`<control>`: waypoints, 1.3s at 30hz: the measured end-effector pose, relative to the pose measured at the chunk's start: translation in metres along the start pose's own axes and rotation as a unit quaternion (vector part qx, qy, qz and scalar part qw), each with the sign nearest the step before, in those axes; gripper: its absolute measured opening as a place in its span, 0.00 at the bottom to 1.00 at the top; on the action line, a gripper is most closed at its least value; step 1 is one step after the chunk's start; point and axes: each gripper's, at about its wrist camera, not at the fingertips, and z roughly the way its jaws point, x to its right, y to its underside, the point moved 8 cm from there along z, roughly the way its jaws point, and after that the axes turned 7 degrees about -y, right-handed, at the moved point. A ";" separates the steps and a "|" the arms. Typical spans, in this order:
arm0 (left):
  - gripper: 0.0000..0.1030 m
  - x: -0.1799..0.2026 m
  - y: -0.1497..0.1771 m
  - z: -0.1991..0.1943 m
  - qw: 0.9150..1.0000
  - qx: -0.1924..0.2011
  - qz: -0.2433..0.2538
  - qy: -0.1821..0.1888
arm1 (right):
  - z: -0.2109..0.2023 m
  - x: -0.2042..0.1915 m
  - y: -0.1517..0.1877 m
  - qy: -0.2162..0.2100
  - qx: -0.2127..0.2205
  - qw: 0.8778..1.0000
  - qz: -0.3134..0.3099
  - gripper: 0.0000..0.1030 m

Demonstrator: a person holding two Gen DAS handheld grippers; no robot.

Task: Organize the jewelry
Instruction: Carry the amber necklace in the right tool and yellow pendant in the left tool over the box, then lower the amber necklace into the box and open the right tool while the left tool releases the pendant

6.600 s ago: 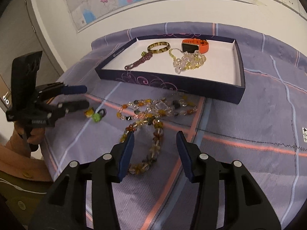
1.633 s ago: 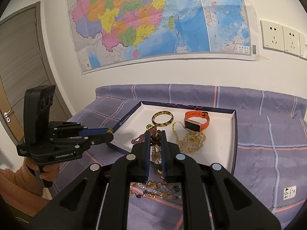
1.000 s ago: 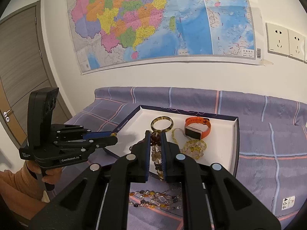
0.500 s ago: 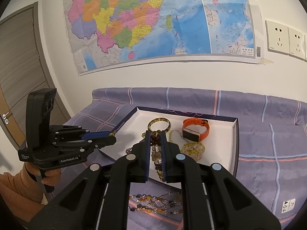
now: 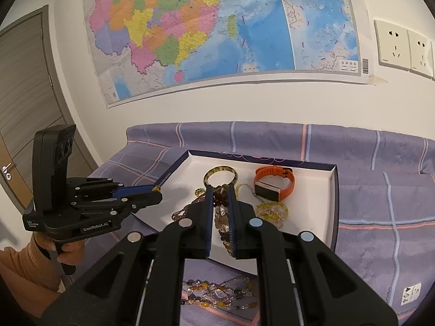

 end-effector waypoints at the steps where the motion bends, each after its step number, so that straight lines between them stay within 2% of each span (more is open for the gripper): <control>1: 0.15 0.000 0.000 0.001 1.000 -0.001 0.000 0.000 | 0.001 0.001 0.000 0.000 -0.001 1.000 0.001 0.10; 39: 0.15 -0.007 -0.003 0.026 0.999 -0.028 -0.007 -0.019 | 0.027 0.012 0.000 -0.010 -0.019 1.000 0.019 0.10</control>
